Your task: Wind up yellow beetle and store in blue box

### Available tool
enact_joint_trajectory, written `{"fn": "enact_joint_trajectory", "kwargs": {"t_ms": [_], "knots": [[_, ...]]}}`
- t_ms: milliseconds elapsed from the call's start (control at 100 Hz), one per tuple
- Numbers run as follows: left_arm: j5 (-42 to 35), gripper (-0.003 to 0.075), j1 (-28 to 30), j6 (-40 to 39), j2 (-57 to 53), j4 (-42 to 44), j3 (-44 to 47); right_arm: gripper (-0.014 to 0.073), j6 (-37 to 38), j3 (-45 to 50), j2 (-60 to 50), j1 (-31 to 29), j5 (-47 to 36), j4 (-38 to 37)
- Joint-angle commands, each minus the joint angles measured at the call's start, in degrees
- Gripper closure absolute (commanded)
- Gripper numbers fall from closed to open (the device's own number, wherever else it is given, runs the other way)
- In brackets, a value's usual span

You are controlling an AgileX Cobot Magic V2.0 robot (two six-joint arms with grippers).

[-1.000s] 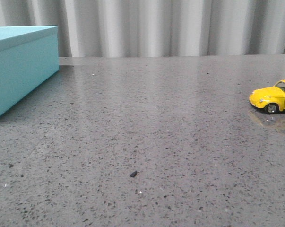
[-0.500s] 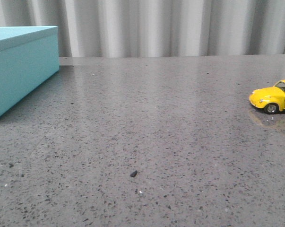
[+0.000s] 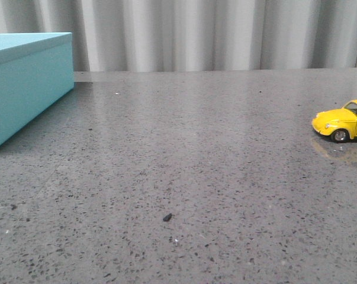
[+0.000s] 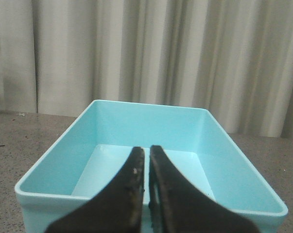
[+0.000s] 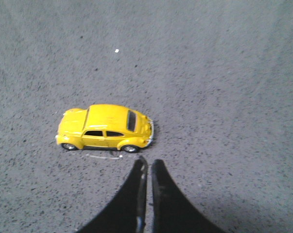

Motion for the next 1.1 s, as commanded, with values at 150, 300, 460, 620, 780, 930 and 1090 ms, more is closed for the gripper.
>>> {"fn": "enact_joint_trajectory", "kwargs": {"t_ms": [150,300,460,620,780,930,1090], "knots": [[-4.4,0.0741,-0.3,-0.6,1.2,-0.1,-2.0,0.0635,-0.2,-13.0,16.1,2.9,5.9,1.0],[-4.4,0.0741,-0.3,-0.6,1.2,-0.1,-2.0,0.0635,-0.2,-20.4,25.9,4.1,11.1,2.6],[-4.4,0.0741,-0.3,-0.6,1.2,-0.1,-2.0,0.0635,0.0,-28.1,35.0,5.3,16.3,2.6],[-4.4,0.0741,-0.3,-0.6,1.2,-0.1,-2.0,0.0635,1.0,-33.6,41.8,6.6,19.4,2.7],[-4.7,0.0741,-0.3,-0.6,1.2,-0.1,-2.0,0.0635,2.0,-37.0,46.1,6.8,22.4,2.7],[-4.7,0.0741,-0.3,-0.6,1.2,-0.1,-2.0,0.0635,2.0,-37.3,48.3,6.8,22.9,2.7],[-4.7,0.0741,-0.3,-0.6,1.2,-0.1,-2.0,0.0635,2.1,-37.3,49.7,6.8,22.7,2.8]]}}
